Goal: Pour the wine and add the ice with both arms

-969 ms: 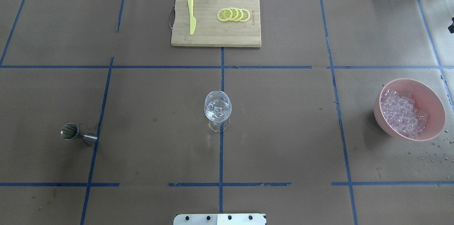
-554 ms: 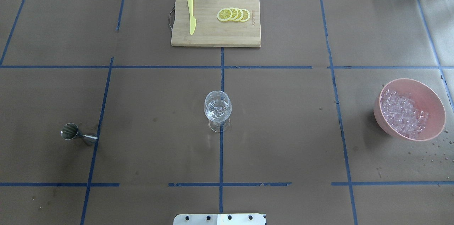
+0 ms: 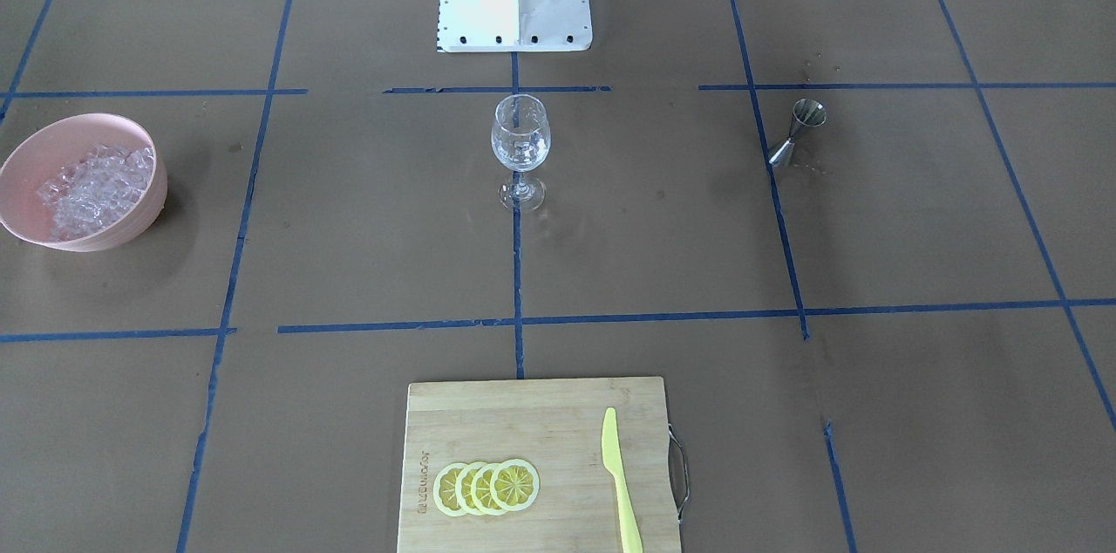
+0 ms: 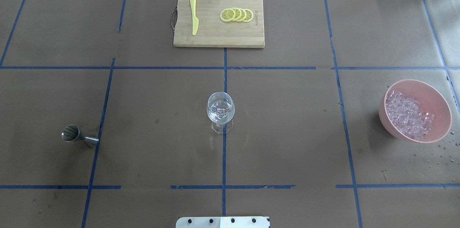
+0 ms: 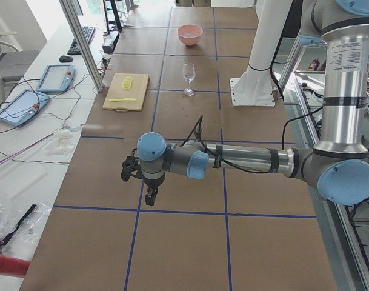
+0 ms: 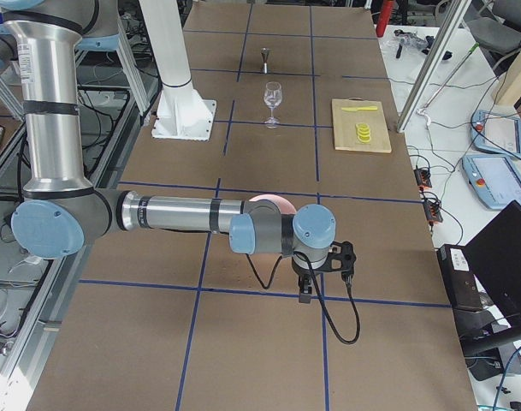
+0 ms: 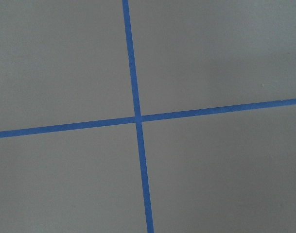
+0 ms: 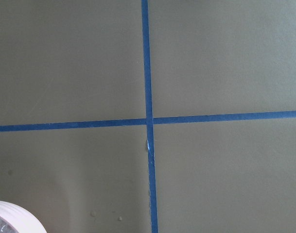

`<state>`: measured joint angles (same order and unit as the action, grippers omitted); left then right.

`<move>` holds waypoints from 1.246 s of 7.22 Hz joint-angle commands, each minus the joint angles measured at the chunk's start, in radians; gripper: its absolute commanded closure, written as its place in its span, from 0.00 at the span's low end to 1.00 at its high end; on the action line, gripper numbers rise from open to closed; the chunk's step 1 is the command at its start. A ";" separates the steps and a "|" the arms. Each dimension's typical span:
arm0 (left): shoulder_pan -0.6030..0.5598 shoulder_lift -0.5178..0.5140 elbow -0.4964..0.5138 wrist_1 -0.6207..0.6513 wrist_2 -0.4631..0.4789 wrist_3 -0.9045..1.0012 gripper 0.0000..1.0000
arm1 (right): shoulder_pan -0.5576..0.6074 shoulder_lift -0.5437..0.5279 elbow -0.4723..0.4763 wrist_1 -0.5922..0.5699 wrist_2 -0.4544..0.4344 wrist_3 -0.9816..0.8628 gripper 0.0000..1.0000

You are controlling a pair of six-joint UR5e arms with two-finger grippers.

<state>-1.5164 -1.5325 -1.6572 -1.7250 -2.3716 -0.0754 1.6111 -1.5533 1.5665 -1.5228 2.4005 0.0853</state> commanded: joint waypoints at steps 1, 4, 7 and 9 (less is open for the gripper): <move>-0.002 0.022 -0.006 0.001 0.000 0.000 0.00 | 0.004 -0.004 0.014 -0.003 0.006 0.040 0.00; -0.070 -0.012 -0.016 0.128 0.009 0.005 0.00 | 0.004 -0.004 0.010 -0.003 0.006 0.053 0.00; -0.073 -0.051 -0.007 0.125 0.011 0.009 0.00 | 0.004 -0.005 0.010 -0.003 0.006 0.053 0.00; -0.073 -0.051 -0.010 0.125 0.009 0.009 0.00 | 0.004 -0.005 0.010 -0.003 0.006 0.053 0.00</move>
<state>-1.5886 -1.5821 -1.6652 -1.6004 -2.3617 -0.0665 1.6153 -1.5582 1.5769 -1.5257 2.4068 0.1380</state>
